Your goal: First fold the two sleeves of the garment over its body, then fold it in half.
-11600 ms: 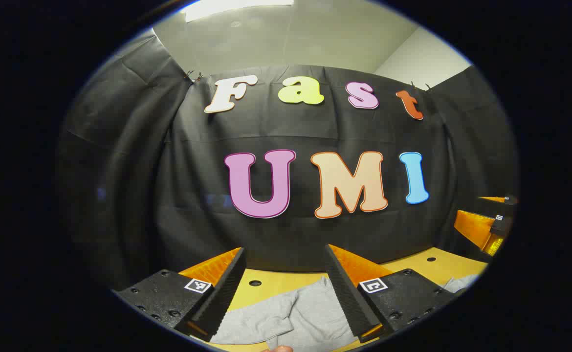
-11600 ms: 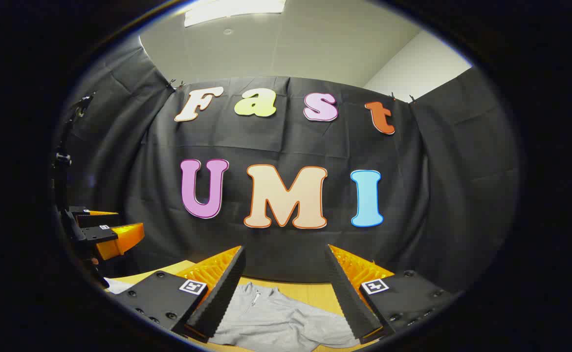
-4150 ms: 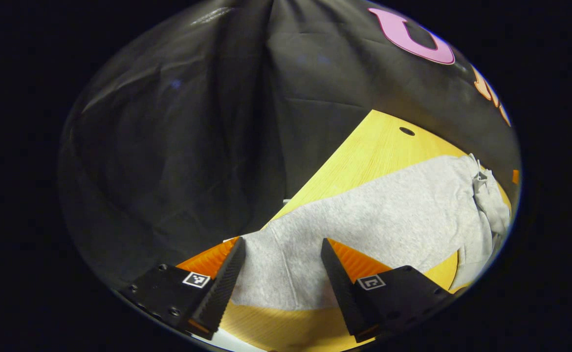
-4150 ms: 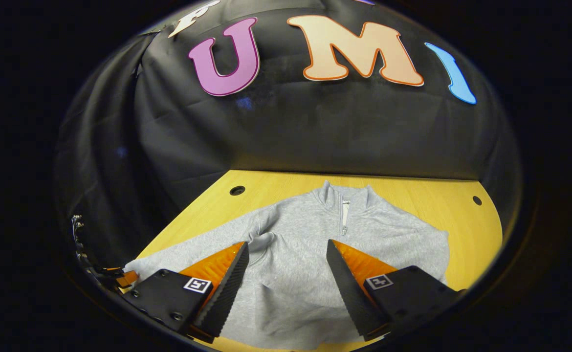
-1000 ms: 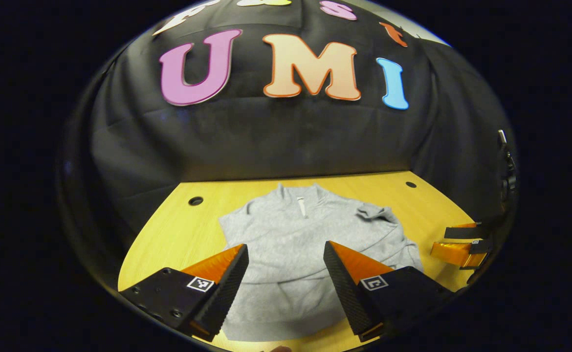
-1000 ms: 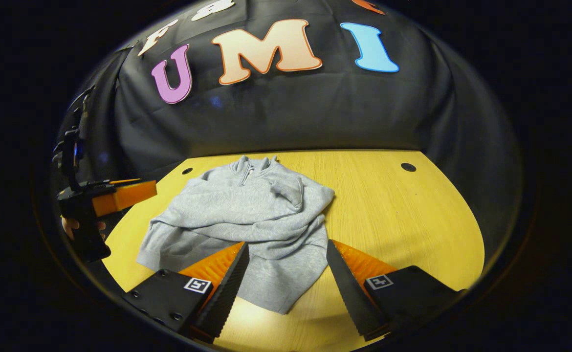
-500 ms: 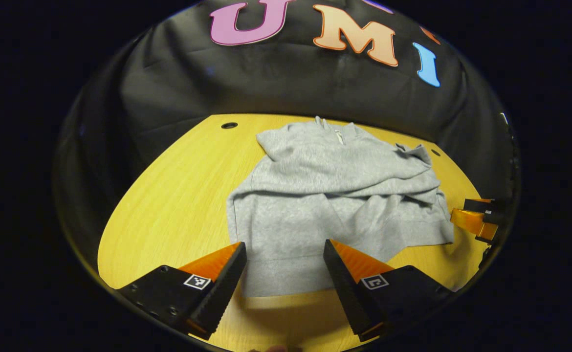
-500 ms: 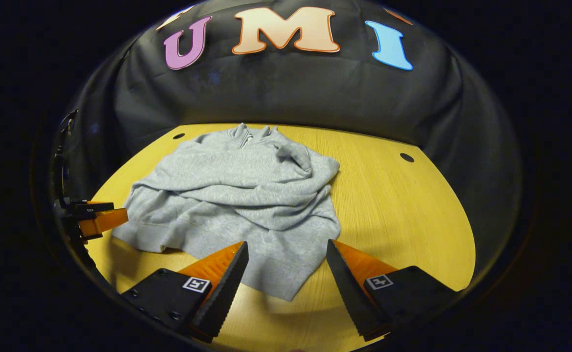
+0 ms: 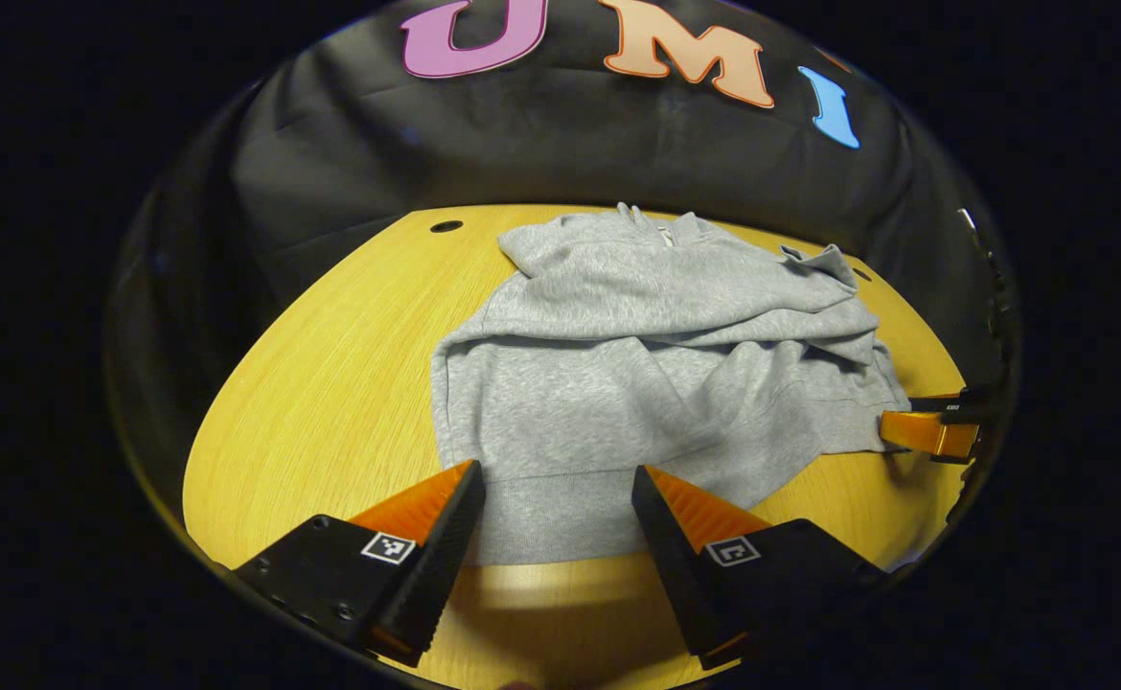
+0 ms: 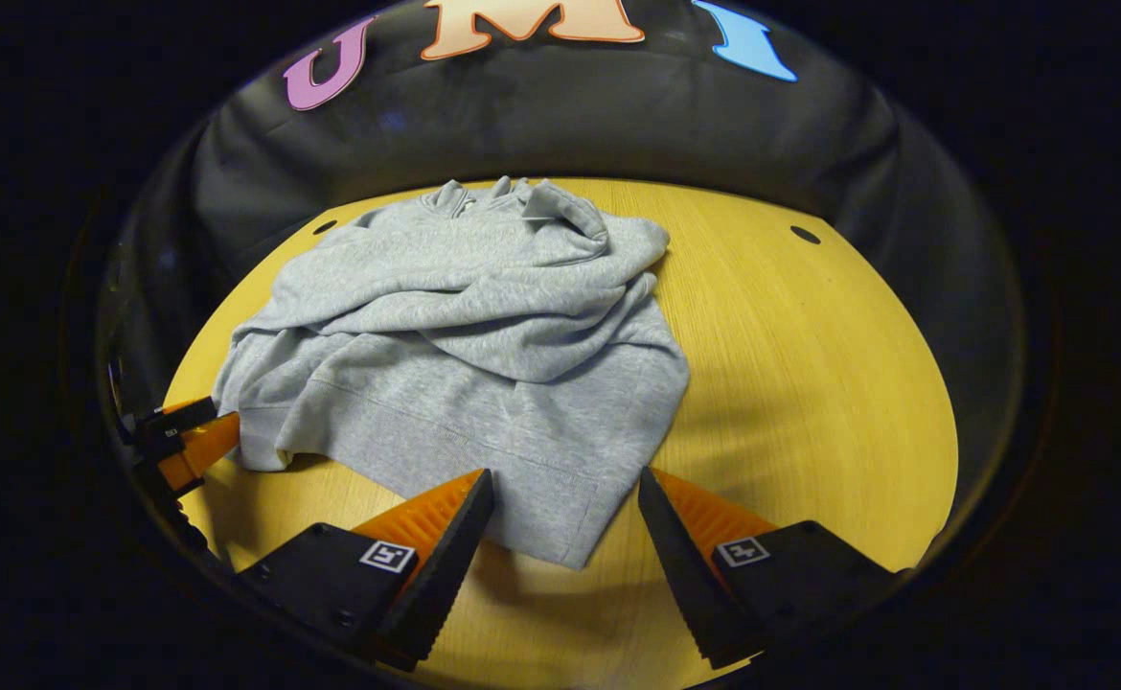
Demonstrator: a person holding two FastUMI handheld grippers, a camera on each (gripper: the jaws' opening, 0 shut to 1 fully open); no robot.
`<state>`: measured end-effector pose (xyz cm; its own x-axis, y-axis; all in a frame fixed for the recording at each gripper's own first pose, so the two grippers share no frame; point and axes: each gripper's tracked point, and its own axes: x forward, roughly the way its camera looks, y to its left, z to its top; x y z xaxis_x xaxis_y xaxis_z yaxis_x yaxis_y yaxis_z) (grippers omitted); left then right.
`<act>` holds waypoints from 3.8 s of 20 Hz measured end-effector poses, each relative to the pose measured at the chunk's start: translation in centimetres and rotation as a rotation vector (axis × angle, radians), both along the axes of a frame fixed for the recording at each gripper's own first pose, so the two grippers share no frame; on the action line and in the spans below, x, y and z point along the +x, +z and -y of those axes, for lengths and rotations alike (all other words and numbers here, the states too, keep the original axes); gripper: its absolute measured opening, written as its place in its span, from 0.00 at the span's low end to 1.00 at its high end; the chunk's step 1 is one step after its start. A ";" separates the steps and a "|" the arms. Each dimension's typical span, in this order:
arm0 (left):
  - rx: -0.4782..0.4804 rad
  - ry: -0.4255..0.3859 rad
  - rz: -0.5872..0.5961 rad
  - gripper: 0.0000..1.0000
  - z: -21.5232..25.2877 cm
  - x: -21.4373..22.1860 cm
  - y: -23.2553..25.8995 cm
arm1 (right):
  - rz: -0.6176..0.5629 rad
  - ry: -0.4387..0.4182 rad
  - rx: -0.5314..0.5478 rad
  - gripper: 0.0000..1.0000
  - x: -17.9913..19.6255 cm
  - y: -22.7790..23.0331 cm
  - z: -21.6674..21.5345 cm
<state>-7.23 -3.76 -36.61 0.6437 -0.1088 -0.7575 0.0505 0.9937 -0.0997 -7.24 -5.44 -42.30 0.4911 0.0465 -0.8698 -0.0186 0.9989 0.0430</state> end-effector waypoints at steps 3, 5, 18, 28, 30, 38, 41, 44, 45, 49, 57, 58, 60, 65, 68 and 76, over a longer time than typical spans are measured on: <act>-0.016 -0.005 -0.016 0.68 0.8 0.1 -0.1 | -0.010 0.041 0.018 0.88 -0.1 -0.1 -0.4; -0.042 0.003 -0.020 0.52 1.0 0.7 -0.1 | -0.012 0.046 0.037 0.75 0.1 -0.2 -0.9; -0.090 0.021 -0.076 0.00 0.7 1.3 3.1 | 0.087 -0.006 0.220 0.06 2.7 6.4 -2.5; -0.145 0.019 -0.048 0.00 -0.5 2.5 9.8 | 0.143 -0.033 0.357 0.06 6.4 12.5 -3.4; -0.142 0.024 -0.033 0.00 -0.9 3.8 11.2 | 0.195 -0.024 0.347 0.04 8.1 14.1 -2.7; -0.096 -0.025 -0.048 0.00 -1.0 13.4 9.9 | 0.210 -0.170 0.437 0.06 17.3 13.6 -2.2; -0.098 -0.038 -0.137 0.00 -0.6 15.4 7.1 | 0.142 -0.244 0.425 0.06 19.3 10.6 -1.5; -0.095 -0.045 -0.228 0.00 -0.3 16.2 4.6 | 0.061 -0.306 0.414 0.03 20.6 7.2 -1.3; -0.088 -0.054 -0.264 0.00 -0.2 16.3 4.0 | 0.043 -0.316 0.407 0.06 21.0 6.4 -1.1; -0.057 -0.091 -0.331 0.02 0.3 17.3 1.7 | 0.004 -0.363 0.370 0.06 22.2 3.3 -0.9; 0.075 -0.004 0.158 0.95 -1.8 25.5 12.0 | 0.293 -0.362 0.263 0.98 25.4 9.4 3.7; 0.093 -0.010 0.185 0.93 -1.4 25.6 12.8 | 0.320 -0.348 0.248 0.98 25.2 10.6 4.2; 0.082 0.002 0.221 0.97 -0.8 24.8 15.3 | 0.379 -0.313 0.223 0.98 24.5 12.4 4.7; 0.041 0.140 0.405 0.96 -1.0 19.7 21.9 | 0.652 -0.136 0.110 0.98 22.3 20.5 5.1; 0.107 0.155 0.544 0.96 -1.0 16.5 25.5 | 0.790 -0.040 0.047 0.98 19.8 24.4 4.4; 0.080 0.081 0.626 0.95 -0.5 10.6 28.3 | 0.958 -0.049 0.022 0.99 12.4 29.8 1.3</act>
<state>3.35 -3.29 -8.30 0.9711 0.0002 -0.2387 -0.0006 1.0000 -0.0015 5.15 -6.69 -12.54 0.9952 0.0186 -0.0966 -0.0138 0.9987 0.0499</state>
